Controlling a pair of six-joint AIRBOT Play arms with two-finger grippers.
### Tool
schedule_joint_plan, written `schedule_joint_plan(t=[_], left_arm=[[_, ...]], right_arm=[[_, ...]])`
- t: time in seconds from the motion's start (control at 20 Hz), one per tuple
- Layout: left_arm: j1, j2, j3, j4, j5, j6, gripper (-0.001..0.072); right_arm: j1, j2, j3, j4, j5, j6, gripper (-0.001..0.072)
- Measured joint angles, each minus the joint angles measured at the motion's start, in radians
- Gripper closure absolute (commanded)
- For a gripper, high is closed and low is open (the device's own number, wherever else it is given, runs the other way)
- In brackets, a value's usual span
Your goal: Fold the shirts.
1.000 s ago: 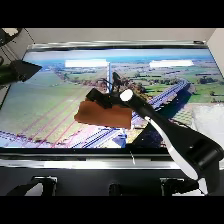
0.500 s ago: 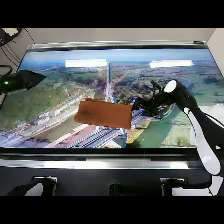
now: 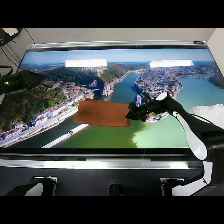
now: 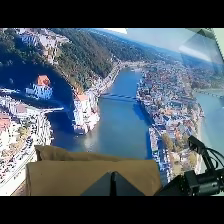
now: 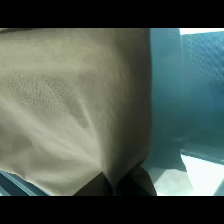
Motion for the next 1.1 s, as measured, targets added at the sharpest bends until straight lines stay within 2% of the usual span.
schedule_joint_plan(t=[0.3, 0.65, 1.1], left_arm=[[0.000, 0.000, 0.000, 0.000, 0.004, 0.014, 0.0683], [0.000, 0.000, 0.000, 0.000, 0.014, 0.034, 0.0682], [0.000, 0.000, 0.000, 0.000, 0.016, 0.063, 0.0682]], right_arm=[[-0.167, 0.097, 0.188, 0.029, 0.109, -0.036, 0.0668], [-0.537, 0.319, 0.419, -0.141, 0.301, 0.102, 0.0668], [-0.977, 0.503, 0.474, -0.219, 0.419, 0.206, 0.0668]])
